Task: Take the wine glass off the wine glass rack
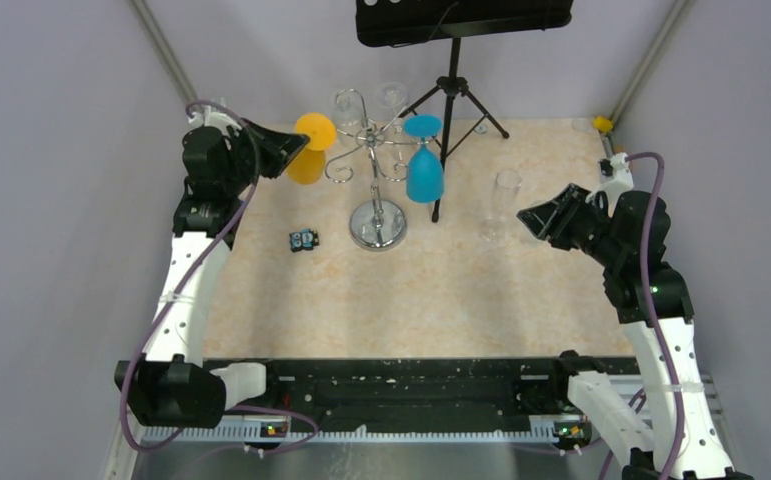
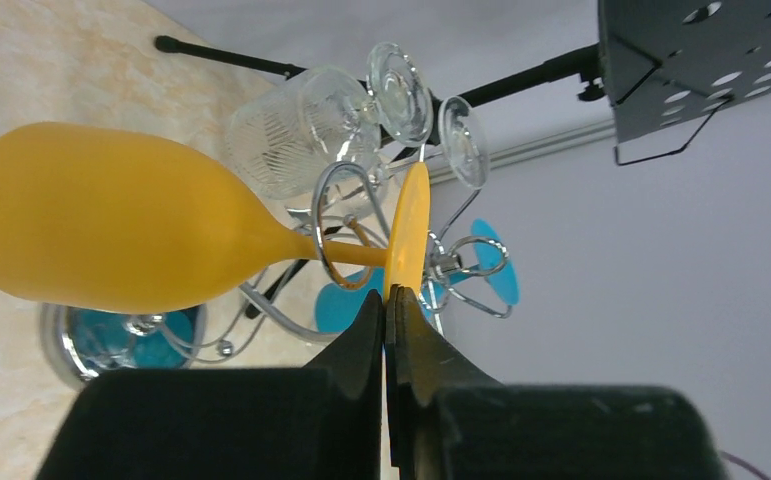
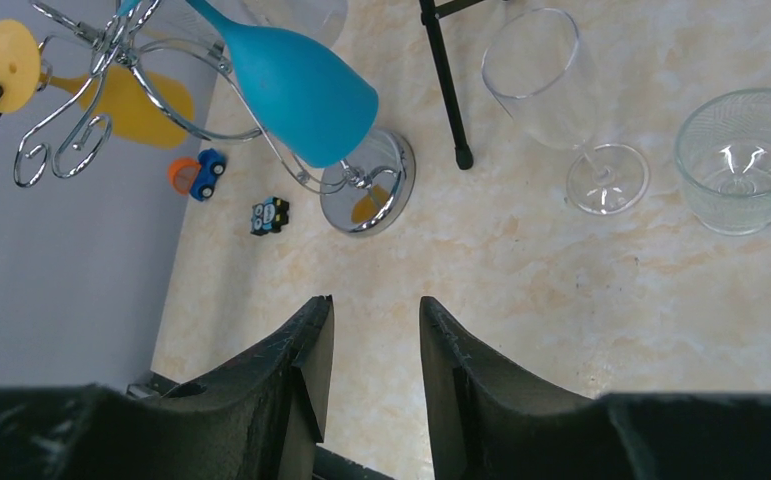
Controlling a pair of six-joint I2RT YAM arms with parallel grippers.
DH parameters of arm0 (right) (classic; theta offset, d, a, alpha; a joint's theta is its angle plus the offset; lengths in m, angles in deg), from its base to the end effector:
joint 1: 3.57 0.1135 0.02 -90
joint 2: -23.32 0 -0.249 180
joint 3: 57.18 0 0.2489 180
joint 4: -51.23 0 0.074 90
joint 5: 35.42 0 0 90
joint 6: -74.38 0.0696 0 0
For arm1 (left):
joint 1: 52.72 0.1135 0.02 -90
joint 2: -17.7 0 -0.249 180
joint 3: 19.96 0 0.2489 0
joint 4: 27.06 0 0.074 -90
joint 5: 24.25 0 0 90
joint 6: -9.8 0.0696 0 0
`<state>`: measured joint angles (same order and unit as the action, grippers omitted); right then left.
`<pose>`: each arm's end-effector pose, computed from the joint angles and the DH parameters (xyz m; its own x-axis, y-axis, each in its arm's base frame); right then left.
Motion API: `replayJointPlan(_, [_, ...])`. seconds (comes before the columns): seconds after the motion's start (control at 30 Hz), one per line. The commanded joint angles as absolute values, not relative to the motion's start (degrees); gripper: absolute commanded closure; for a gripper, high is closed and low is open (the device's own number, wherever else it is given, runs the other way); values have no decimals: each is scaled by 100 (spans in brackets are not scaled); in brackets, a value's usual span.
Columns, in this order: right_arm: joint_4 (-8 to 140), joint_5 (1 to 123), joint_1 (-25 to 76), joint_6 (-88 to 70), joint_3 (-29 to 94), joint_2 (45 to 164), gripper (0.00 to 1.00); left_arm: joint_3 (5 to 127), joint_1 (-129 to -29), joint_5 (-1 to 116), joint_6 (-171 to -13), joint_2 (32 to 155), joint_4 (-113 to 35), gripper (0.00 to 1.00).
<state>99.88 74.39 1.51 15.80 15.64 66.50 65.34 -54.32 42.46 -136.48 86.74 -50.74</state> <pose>0.1838 0.0400 0.3615 -0.4867 0.4491 -0.7493 -0.1743 0.7905 0.5871 0.3058 -0.0361 0.3979 -0.4190 -0.7526 -0.5080 0.1244 0.5066 -0.8531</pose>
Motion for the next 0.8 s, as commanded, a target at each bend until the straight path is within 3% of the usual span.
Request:
replayJointPlan(0.0, [9690,7471,134,1661,1560,6573,62,6764,-5403,4098,-14408,8742,-4330,100])
replayJointPlan(0.43, [9702,7422,127,1705,1553,6524,62,6566,-5398,5048,-14603,8619,-4175,100])
replayJointPlan(0.77, [9738,7411,128,1706,1579,6511,62,6743,-5402,4014,-14512,8993,-3749,100])
